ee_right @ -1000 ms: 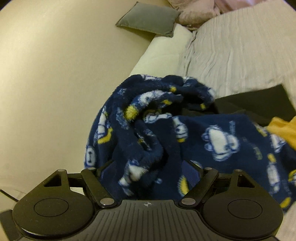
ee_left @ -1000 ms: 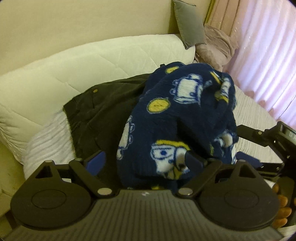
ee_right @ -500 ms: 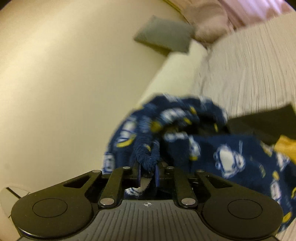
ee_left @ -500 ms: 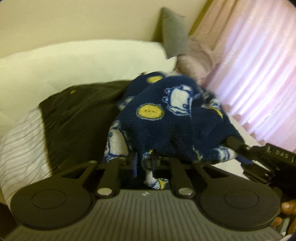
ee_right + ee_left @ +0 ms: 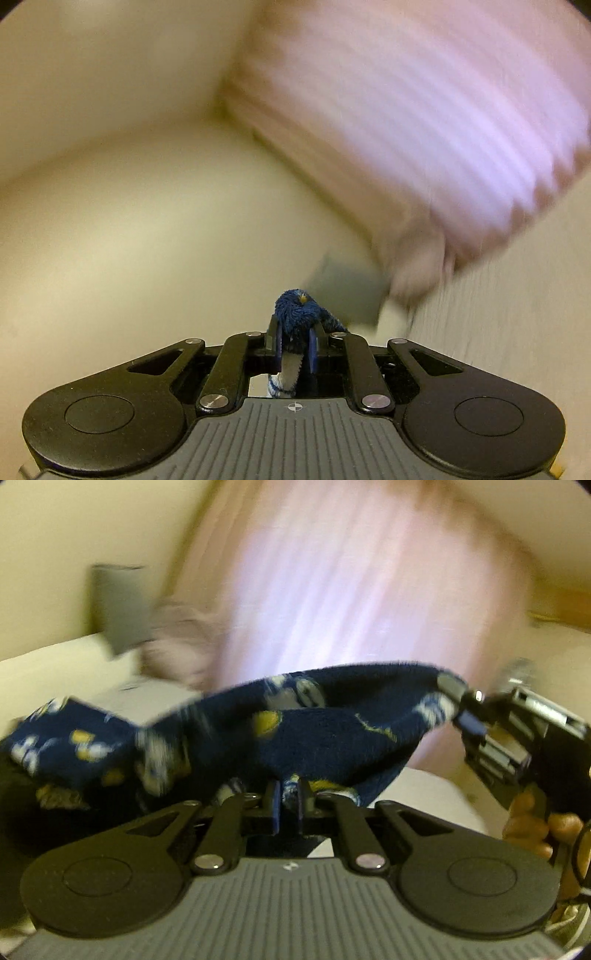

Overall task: Fold clothes
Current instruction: 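Lift the pajamas with both grippers and lay them flat on the bed, then open both grippers and reposition them over the spread pajamas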

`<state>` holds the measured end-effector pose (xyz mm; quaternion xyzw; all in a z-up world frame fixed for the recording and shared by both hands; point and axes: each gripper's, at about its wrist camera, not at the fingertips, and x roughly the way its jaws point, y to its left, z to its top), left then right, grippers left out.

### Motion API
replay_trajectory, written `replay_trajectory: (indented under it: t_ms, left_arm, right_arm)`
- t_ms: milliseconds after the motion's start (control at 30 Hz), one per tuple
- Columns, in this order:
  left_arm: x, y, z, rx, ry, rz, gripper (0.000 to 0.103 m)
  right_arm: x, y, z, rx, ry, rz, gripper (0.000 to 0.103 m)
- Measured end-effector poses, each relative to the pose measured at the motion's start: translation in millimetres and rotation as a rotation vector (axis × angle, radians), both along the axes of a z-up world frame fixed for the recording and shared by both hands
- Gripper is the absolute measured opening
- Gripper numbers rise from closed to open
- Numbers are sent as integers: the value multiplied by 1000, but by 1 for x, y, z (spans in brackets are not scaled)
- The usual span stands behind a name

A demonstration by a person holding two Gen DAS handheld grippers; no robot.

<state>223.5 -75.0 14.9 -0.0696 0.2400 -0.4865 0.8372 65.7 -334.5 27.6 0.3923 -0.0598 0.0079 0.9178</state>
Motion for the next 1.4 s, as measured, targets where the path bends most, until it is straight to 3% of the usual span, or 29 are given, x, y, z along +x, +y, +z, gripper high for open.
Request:
replay_trajectory:
  t_ms: [100, 200, 300, 367, 467, 500, 533, 567, 600, 633, 800, 867, 1000, 1067, 1167, 1400]
  left_arm:
    - [-57, -48, 26, -57, -54, -129, 0]
    - [-118, -96, 46, -106, -83, -264, 0]
    - [-176, -140, 42, -69, -73, -350, 0]
    - [-212, -166, 30, -28, -37, -399, 0]
    - [-246, -189, -13, 87, 80, -433, 1]
    - [-255, -194, -30, 149, 112, -428, 1]
    - [-266, -198, -46, 222, 141, -417, 1]
    - [-272, -198, -60, 280, 156, -409, 3]
    - [-274, -194, -70, 324, 158, -404, 3]
    - [-277, -190, -81, 367, 160, -399, 3]
    - [-288, -169, -135, 585, 168, -373, 3]
    - [-292, -161, -156, 672, 171, -362, 4]
    - [-283, -151, -164, 721, 102, -363, 7]
    - [-281, -145, -155, 698, 55, -373, 19]
    - [-282, -139, -147, 692, -23, -372, 25]
    - [-275, -119, -144, 722, -22, -378, 26]
  right_arm:
    - [-78, -31, 33, -45, -50, -130, 12]
    - [-159, -61, 57, -70, -42, -286, 12]
    - [-247, -89, 69, -83, -6, -460, 12]
    - [-309, -101, 59, -78, 51, -599, 12]
    - [-389, -123, 32, 11, 170, -771, 13]
    - [-406, -131, 16, 62, 283, -785, 13]
    - [-423, -138, 0, 114, 396, -798, 29]
    - [-439, -146, -16, 166, 509, -808, 62]
    - [-456, -154, -32, 218, 622, -817, 77]
    - [-473, -160, -48, 270, 730, -823, 83]
    - [-537, -116, -117, 501, 923, -791, 83]
    - [-560, -100, -124, 543, 966, -771, 83]
    - [-547, -65, -133, 496, 1076, -756, 83]
    - [-529, -50, -140, 461, 1113, -747, 83]
    - [-501, -28, -150, 416, 1109, -735, 83]
    - [-445, 1, -173, 350, 1157, -670, 83]
